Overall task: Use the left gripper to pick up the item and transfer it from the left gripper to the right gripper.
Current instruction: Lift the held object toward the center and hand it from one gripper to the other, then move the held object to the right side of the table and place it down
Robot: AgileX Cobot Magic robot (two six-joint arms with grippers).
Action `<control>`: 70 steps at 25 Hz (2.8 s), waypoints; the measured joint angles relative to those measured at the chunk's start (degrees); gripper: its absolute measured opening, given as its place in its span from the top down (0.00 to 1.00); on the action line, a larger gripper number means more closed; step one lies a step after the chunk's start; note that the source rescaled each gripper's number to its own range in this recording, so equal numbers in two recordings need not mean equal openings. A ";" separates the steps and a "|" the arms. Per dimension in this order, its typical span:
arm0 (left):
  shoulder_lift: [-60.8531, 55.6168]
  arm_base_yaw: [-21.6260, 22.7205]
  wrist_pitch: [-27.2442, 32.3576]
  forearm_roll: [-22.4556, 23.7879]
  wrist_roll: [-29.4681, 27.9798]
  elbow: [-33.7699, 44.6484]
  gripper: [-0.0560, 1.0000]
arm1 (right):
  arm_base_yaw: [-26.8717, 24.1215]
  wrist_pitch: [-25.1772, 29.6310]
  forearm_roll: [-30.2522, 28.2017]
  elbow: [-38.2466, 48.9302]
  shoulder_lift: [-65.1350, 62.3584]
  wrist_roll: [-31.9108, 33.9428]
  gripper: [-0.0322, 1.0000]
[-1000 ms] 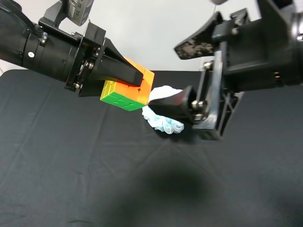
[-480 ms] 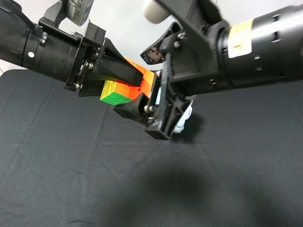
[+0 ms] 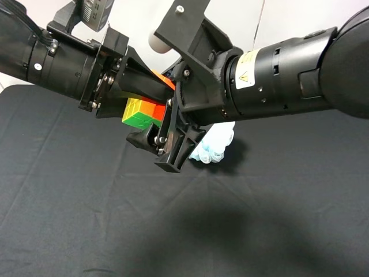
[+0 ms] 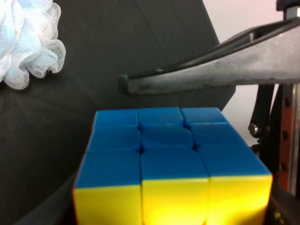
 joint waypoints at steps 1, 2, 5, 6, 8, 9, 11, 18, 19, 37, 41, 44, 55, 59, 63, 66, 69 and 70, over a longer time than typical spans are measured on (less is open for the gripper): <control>0.00 0.00 0.00 0.00 0.00 0.00 0.95 | 0.00 0.00 0.00 0.00 0.00 0.00 0.00; 0.00 0.00 0.00 0.00 0.00 0.00 0.95 | 0.00 0.00 0.00 0.00 0.00 0.00 0.00; 0.00 0.00 0.00 0.00 0.00 0.00 0.95 | 0.00 -0.11 0.00 0.00 0.12 0.00 0.00; 0.00 0.00 0.00 0.00 0.00 0.00 0.95 | 0.00 -0.11 0.00 0.00 0.16 0.00 0.00; 0.00 0.00 0.00 0.00 0.00 0.00 0.95 | 0.00 -0.11 0.00 0.00 0.35 0.00 0.23; 0.00 0.00 0.00 0.00 0.00 0.00 0.95 | 0.00 -0.11 0.00 0.00 0.53 0.00 0.52; 0.00 0.00 0.30 0.45 -0.07 0.07 0.94 | 0.00 -0.03 -0.25 -0.05 0.83 -0.05 0.96; 0.00 0.00 0.44 0.49 -0.01 0.12 0.94 | 0.00 0.08 -0.25 -0.10 0.88 -0.05 0.95; 0.00 0.00 0.44 0.55 -0.01 0.12 0.94 | 0.00 0.08 -0.25 -0.10 0.88 -0.05 0.95; 0.00 0.00 -1.38 2.54 -0.18 0.12 0.01 | 0.00 0.50 -0.23 -0.10 1.22 -0.05 0.96; 0.00 0.00 0.46 3.30 -0.18 0.12 0.00 | 0.00 0.19 -0.23 -0.10 1.22 -0.05 0.96; -0.06 0.00 1.73 4.62 -0.38 0.12 0.00 | 0.00 0.16 -0.23 -0.10 1.22 -0.05 0.96; -9.11 0.00 0.26 13.07 -4.97 0.12 0.00 | 0.31 -0.01 -0.23 -0.10 1.22 -0.05 0.96; -14.16 0.00 -0.36 21.07 -11.67 0.12 0.00 | 0.31 -0.01 -0.23 -0.10 1.22 0.11 0.96; -19.47 0.00 0.02 30.34 -20.08 0.12 0.00 | 0.31 -0.01 -0.06 -0.10 1.22 0.13 0.96; -23.98 0.00 1.02 37.33 -26.73 0.12 0.00 | 0.31 -0.01 -0.02 -0.10 1.22 0.72 0.96; -28.77 0.00 3.45 44.60 -33.68 0.12 0.00 | 0.31 -0.01 -0.02 -0.10 1.22 1.31 0.97; -30.46 0.00 4.35 47.32 -36.22 0.12 0.00 | 0.31 -0.01 -0.02 -0.10 1.22 1.37 0.97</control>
